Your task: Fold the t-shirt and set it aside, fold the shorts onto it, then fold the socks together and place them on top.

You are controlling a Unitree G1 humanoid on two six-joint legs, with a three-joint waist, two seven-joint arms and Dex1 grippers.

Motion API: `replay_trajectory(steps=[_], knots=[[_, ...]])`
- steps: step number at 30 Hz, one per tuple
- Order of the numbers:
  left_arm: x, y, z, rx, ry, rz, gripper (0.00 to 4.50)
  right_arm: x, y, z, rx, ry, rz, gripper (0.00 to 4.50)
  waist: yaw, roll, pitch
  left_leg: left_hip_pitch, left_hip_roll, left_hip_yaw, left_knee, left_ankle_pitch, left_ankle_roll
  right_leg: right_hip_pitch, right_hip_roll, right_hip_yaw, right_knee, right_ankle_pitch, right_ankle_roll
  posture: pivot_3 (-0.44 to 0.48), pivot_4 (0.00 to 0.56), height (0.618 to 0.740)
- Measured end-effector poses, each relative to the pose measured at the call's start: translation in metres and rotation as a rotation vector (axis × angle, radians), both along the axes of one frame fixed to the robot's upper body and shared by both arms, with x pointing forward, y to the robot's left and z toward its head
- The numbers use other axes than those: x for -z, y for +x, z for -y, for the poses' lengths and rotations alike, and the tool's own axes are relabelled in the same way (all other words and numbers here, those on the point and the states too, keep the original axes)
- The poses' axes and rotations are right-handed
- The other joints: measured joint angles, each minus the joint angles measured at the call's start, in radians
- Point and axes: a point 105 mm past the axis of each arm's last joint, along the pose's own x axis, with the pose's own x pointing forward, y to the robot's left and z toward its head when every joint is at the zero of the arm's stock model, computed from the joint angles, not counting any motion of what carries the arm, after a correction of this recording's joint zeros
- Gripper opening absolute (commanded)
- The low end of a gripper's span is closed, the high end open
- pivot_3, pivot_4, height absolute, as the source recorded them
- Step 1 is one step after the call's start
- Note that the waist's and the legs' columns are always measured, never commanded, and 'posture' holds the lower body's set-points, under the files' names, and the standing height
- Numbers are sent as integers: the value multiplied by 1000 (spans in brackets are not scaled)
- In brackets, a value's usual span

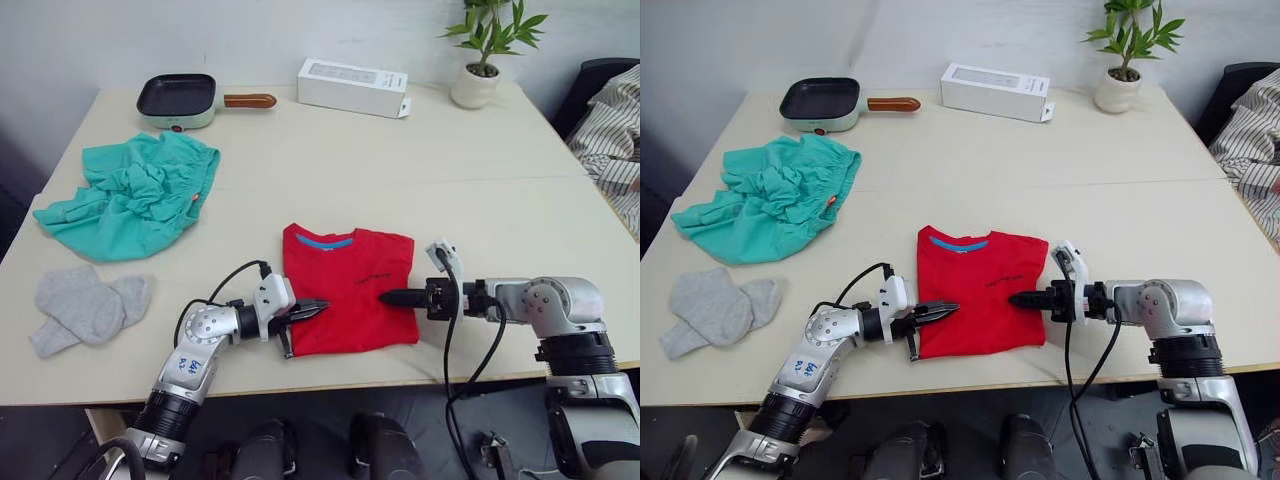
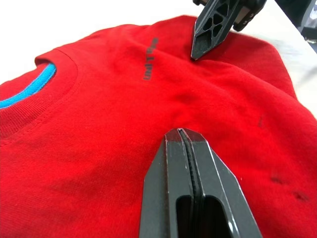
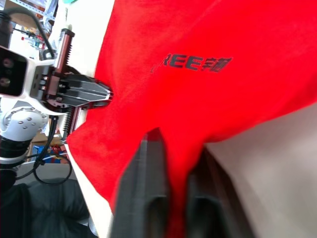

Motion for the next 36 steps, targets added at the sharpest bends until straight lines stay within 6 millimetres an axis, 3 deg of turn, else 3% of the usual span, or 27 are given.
replay_trajectory(steps=[3,8,10,15,21,26,31,36], knots=[[-4,-6,-4,49,-23,-37,886,-2,-3,4,12,17,-2,0,1,0,0,-1,0,0,0,-1,-1,-2,0,0,0,0,0,0,150,740],[-33,-20,-9,153,-67,-41,2247,-6,-11,14,16,33,-29,0,3,3,2,-7,0,0,-1,4,-2,-8,0,0,-1,0,-1,0,150,740],[-48,-26,-14,179,-90,-39,2766,-12,-11,30,53,14,-23,0,3,3,2,-13,-1,0,0,5,-1,-13,0,0,-1,0,0,0,150,740],[-74,-40,-34,188,-110,-60,4327,-35,-11,93,212,-50,12,0,4,4,2,-15,-5,0,1,6,2,-14,1,-2,0,1,1,0,150,740],[-75,-51,-49,176,-106,-121,4441,-40,-16,170,394,-171,33,0,4,4,3,-15,-7,3,1,8,5,-14,1,-5,-4,2,4,0,150,740],[-78,-55,-56,163,-94,-122,4441,-13,-26,232,550,-332,7,0,2,6,4,-15,-7,5,1,9,4,-14,1,-6,-4,2,4,0,150,740],[-81,-53,-67,133,-63,-95,4441,-8,-22,266,641,-484,92,0,-2,10,6,-14,-6,6,0,10,2,-15,2,-6,-1,2,4,0,150,740],[-84,-38,-90,86,-18,-51,4441,-8,-8,269,635,-572,206,0,-3,10,5,-12,-6,7,1,8,-3,-13,2,-6,-3,2,3,0,150,740]])
